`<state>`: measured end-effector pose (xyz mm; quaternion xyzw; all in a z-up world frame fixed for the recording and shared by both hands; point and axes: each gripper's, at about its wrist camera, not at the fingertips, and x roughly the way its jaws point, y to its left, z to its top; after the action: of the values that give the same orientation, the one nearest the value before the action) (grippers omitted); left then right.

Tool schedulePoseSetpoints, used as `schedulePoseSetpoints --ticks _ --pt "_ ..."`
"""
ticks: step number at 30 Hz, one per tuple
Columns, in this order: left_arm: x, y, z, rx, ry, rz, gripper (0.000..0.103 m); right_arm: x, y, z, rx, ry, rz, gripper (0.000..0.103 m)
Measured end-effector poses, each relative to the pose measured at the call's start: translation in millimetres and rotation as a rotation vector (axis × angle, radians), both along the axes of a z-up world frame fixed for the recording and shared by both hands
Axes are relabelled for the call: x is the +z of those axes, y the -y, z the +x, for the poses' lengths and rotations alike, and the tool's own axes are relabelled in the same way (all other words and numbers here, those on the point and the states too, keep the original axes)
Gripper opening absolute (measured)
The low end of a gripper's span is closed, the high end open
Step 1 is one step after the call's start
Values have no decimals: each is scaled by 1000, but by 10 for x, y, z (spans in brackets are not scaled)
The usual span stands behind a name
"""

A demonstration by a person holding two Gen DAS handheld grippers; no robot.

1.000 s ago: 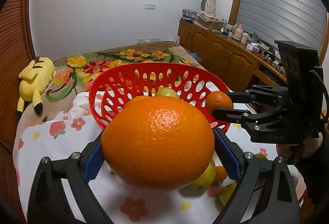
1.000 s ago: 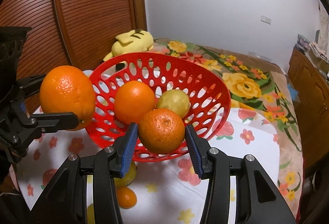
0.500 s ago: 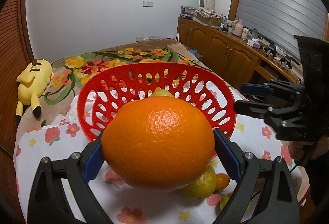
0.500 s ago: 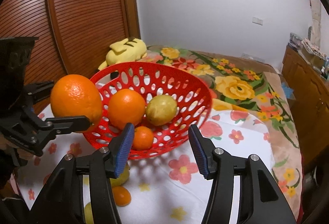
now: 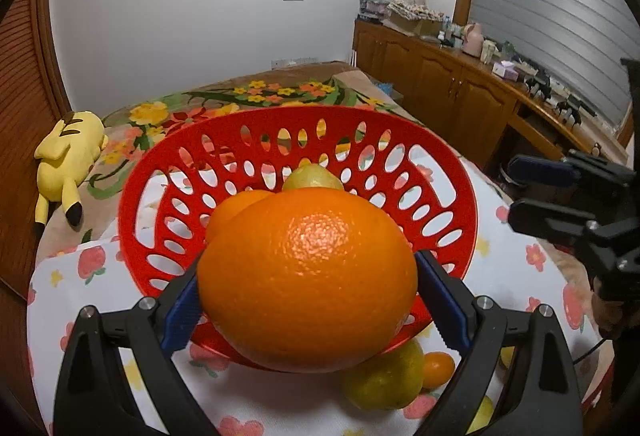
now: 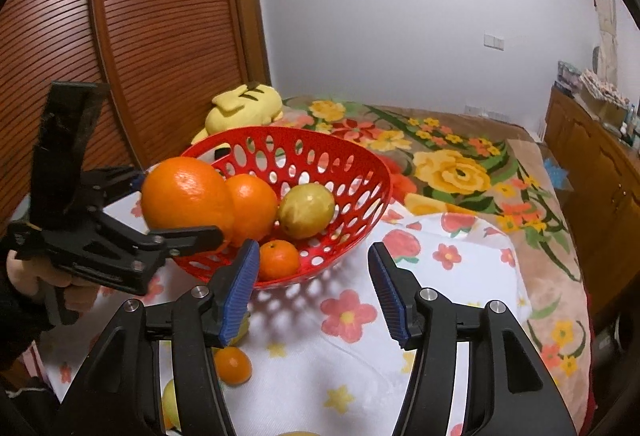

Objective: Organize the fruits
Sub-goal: 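Lower the large orange into the red basket and open the left tool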

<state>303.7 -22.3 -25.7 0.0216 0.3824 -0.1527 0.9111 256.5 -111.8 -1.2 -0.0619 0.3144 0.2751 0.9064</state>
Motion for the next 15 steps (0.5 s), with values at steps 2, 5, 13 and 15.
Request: schedulePoseSetpoints --ticks 2,5,13,15 --pt "-12 17 8 -1 -2 5 95 7 2 -20 3 5 2 58" --pt "-10 36 13 2 0 9 95 22 -3 -57 8 13 4 59" --pt "-39 63 35 8 -23 3 96 72 -14 -165 15 41 8 61" --pt "-47 81 40 15 -23 10 96 88 -21 -195 13 51 7 62"
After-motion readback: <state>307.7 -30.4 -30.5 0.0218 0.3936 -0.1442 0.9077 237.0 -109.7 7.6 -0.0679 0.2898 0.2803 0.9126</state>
